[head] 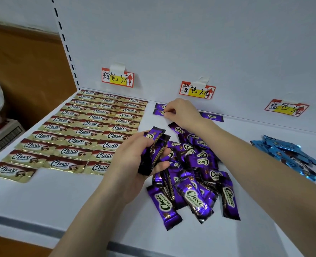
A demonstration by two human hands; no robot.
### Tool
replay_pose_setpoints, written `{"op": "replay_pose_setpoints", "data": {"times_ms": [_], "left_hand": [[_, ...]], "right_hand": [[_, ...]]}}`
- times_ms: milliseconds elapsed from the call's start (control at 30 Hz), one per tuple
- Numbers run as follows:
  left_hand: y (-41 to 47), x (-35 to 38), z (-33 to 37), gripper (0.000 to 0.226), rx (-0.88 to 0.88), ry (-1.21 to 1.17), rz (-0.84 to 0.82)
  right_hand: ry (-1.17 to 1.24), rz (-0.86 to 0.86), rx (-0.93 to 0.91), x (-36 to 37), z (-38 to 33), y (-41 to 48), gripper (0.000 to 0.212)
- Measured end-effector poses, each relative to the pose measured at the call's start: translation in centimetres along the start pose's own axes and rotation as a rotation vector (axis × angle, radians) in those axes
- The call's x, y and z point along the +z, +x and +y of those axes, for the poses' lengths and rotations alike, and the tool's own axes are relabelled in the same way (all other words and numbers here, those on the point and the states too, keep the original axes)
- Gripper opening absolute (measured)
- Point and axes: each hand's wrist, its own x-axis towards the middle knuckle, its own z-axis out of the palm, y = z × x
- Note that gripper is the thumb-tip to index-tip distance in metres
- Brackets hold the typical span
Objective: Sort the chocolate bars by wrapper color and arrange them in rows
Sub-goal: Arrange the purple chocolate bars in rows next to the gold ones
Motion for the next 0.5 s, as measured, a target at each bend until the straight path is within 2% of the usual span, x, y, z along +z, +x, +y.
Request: {"op": "replay_pose_setpoints", "data": {"times_ms": [133,333,400,500], "left_hand": [[-0.1,-0.1,-0.1,0.012,0.040,0.021,-0.017],[-0.6,-0.1,0.3,0.010,0.108,0.007,0.001],[-0.9,0.1,0.5,0.013,0.139,0.020,0.000],[-1.3,0.7,0.7,0.020,0.201,0.053,-0.014]], "right_hand": [[0.022,0.012,0.003,0.0,0.0,-0.1,0.019],[0.207,0.091,0.006,-2.5,-1.4,-1.4,0.017],[0.383,0.097,0.028,-4.3,-3.3,-3.0,0.013],[0.764,-0.022,0.093,-7.1,-6.0,-6.4,0.019]]}}
